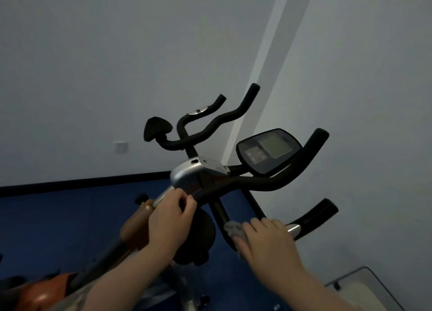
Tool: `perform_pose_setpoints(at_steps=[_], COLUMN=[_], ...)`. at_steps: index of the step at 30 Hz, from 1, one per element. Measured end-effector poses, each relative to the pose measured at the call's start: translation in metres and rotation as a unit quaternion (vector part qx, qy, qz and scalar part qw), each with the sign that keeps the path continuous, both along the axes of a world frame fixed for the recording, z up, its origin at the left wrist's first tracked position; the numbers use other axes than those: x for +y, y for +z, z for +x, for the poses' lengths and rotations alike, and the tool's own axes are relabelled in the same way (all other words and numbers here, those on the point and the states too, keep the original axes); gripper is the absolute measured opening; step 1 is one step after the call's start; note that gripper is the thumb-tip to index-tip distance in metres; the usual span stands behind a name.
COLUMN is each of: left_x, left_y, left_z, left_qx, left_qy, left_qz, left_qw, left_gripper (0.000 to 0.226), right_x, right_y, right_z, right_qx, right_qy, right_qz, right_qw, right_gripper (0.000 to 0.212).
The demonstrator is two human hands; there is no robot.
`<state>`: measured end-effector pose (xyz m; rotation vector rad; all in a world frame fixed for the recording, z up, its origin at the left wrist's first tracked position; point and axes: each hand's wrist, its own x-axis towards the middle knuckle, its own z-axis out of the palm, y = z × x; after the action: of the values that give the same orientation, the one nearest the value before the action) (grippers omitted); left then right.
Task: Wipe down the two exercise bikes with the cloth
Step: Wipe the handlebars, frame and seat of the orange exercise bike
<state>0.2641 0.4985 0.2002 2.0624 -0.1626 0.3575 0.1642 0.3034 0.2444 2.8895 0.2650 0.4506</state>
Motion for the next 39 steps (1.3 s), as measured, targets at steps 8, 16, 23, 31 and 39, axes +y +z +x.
perform_pose_setpoints(at_steps=[8, 16, 23, 31, 39], left_x=[0.013, 0.023, 0.012, 0.003, 0.003], left_y=[0.002, 0.030, -0.003, -0.014, -0.016], left_z=[0.014, 0.120, 0.174, 0.190, 0.191], left_qx=[-0.049, -0.052, -0.132, -0.142, -0.137], left_qy=[-0.118, -0.161, -0.303, -0.399, -0.410], left_qz=[0.016, -0.072, 0.052, 0.021, -0.010], left_qw=[0.992, 0.983, 0.942, 0.905, 0.902], left_gripper=[0.010, 0.017, 0.028, 0.037, 0.036], right_x=[0.002, 0.055, 0.063, 0.070, 0.073], right_y=[0.052, 0.051, 0.017, 0.031, 0.037], right_z=[0.051, 0.154, 0.162, 0.191, 0.198], right_qx=[0.022, 0.018, 0.218, 0.374, 0.402], right_qy=[-0.140, -0.142, -0.136, -0.201, -0.231], right_qz=[0.463, 0.190, -0.101, -0.013, 0.000], right_qw=[0.875, 0.971, 0.961, 0.905, 0.886], right_gripper=[0.042, 0.043, 0.040, 0.048, 0.053])
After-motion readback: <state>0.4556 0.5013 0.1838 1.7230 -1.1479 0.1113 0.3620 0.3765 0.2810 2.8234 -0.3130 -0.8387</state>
